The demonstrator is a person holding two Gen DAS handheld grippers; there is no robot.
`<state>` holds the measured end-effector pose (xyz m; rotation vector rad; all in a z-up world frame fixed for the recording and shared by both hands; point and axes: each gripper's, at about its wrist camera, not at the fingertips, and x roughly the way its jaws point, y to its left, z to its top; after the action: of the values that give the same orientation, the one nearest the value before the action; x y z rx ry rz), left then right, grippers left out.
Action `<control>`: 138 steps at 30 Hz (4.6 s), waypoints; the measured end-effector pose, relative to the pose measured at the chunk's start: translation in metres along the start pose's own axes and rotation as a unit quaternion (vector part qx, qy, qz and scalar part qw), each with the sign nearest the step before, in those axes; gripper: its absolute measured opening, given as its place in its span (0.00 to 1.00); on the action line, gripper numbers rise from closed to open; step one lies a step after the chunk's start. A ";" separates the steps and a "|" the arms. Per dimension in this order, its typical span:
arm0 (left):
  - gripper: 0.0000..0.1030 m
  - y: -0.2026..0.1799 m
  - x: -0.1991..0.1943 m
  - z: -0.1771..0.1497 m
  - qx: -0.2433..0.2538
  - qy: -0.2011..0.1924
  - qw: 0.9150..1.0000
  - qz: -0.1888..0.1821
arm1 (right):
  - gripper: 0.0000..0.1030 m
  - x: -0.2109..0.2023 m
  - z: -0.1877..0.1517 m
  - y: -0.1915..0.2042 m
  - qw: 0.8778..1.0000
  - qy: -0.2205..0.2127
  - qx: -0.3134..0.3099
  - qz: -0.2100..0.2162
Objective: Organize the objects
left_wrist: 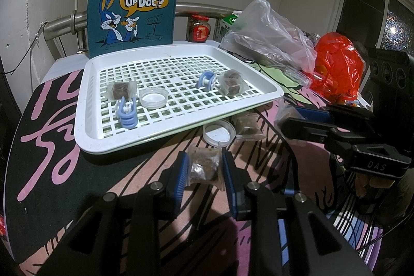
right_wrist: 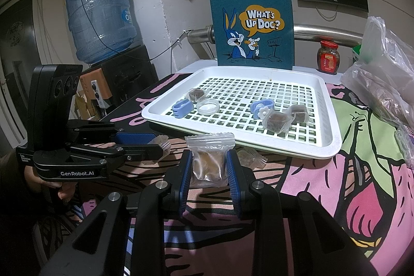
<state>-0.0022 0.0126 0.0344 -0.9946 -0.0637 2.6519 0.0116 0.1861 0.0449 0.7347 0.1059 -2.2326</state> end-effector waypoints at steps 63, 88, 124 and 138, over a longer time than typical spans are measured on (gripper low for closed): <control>0.26 0.067 -0.005 0.058 -0.057 -0.034 0.996 0.057 | 0.25 -0.007 0.082 -0.057 0.996 -0.057 0.069 0.011; 0.26 0.084 0.041 0.060 -0.071 -0.020 0.993 0.094 | 0.25 0.092 0.060 -0.096 0.993 0.053 0.076 -0.072; 0.64 0.035 -0.020 0.039 -0.050 -0.076 0.995 0.032 | 0.81 -0.007 0.037 -0.027 0.996 -0.059 0.040 -0.051; 0.64 0.007 0.007 0.014 -0.013 0.006 1.000 0.003 | 0.81 0.012 0.004 -0.020 0.998 0.038 0.021 -0.035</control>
<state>-0.0179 0.0088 0.0398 -1.0200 -0.0934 2.6569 -0.0107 0.1916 0.0389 0.8512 0.1244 -2.2795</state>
